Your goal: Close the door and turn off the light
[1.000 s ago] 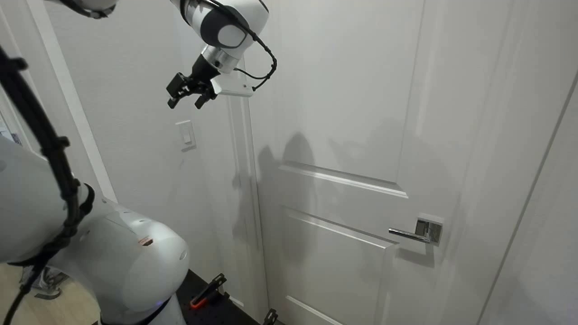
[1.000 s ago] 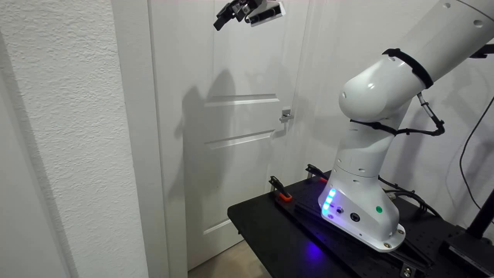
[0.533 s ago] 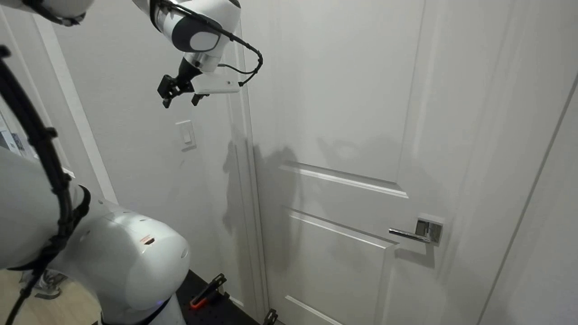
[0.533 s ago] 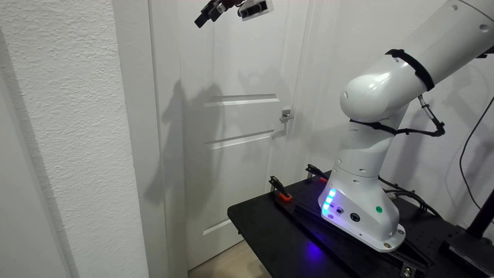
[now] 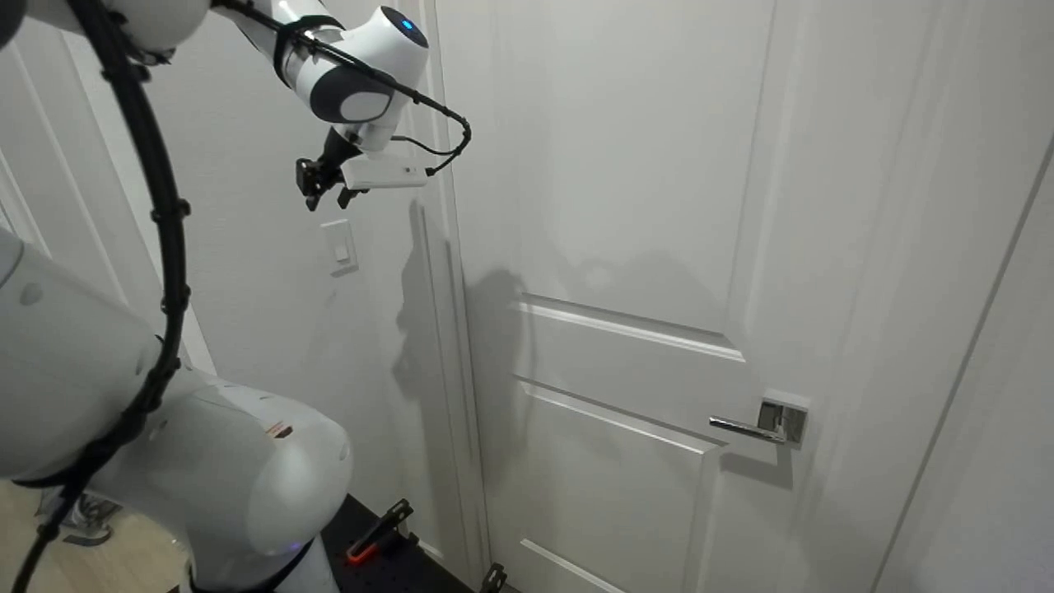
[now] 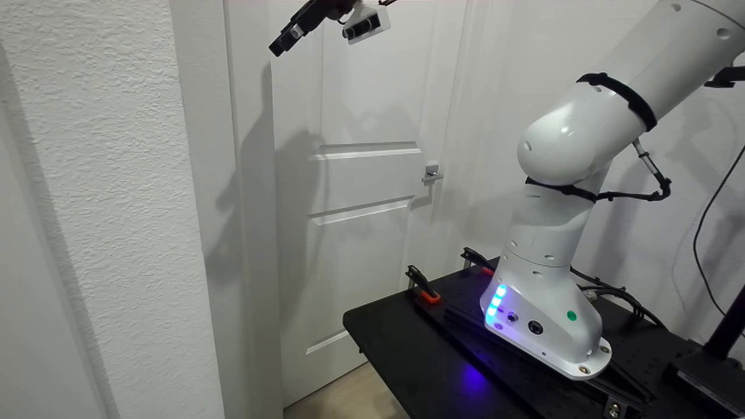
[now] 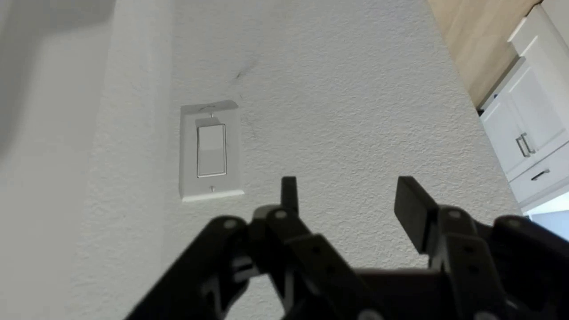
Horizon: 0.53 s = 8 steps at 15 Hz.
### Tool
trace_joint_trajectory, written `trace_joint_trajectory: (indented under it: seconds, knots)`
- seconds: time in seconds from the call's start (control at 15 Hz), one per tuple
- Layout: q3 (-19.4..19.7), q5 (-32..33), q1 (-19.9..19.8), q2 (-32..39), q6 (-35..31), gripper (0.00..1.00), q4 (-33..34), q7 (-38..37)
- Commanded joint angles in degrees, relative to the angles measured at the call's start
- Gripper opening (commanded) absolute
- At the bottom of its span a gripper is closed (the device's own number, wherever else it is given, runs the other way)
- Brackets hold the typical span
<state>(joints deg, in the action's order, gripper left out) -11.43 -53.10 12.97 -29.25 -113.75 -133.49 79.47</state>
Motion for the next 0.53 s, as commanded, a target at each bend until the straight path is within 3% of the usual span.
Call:
trace_joint_trajectory:
  seconds: [0.0,0.2,0.47]
  knots:
    - [-0.1,-2.8,1.9,0.8,-3.3,0.29,-0.3,-0.5]
    - [-0.9,-3.9,2.8,1.5,-6.0,0.05,-0.7,0.0]
    - [-2.8,-3.5,4.0,4.0,-10.8,0.00,-0.9,0.2]
